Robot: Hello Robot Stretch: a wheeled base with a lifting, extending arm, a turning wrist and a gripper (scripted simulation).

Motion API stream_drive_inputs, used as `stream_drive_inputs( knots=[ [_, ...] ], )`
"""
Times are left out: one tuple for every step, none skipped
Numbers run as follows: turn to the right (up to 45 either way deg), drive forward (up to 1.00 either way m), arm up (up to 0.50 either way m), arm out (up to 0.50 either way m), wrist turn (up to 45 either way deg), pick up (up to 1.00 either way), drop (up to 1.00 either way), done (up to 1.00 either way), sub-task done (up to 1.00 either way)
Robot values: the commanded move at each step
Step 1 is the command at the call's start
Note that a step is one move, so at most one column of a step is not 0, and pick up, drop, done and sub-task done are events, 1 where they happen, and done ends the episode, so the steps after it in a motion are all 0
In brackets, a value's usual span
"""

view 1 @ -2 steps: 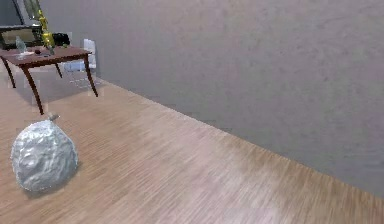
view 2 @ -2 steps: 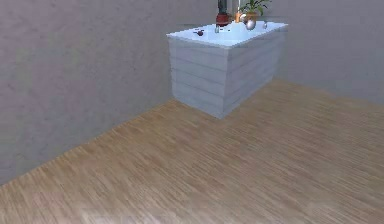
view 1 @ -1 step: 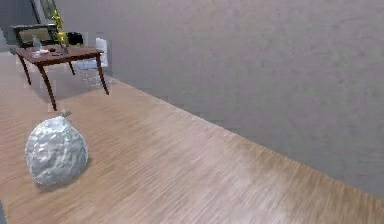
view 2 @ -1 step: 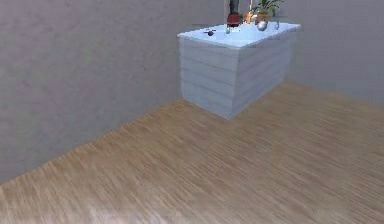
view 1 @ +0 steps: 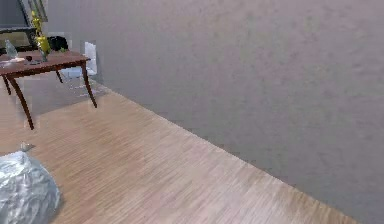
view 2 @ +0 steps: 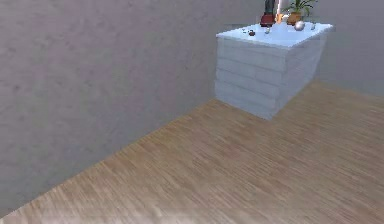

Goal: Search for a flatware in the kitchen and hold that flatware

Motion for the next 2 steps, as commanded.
stream_drive_inputs(
  knots=[
    [-9.0,0.00,0.00,0.00,0.0,0.00,0.00,0.00,0.00],
    [0.0,1.00,0.00,0.00,0.0,0.00,0.00,0.00,0.00]
  ],
)
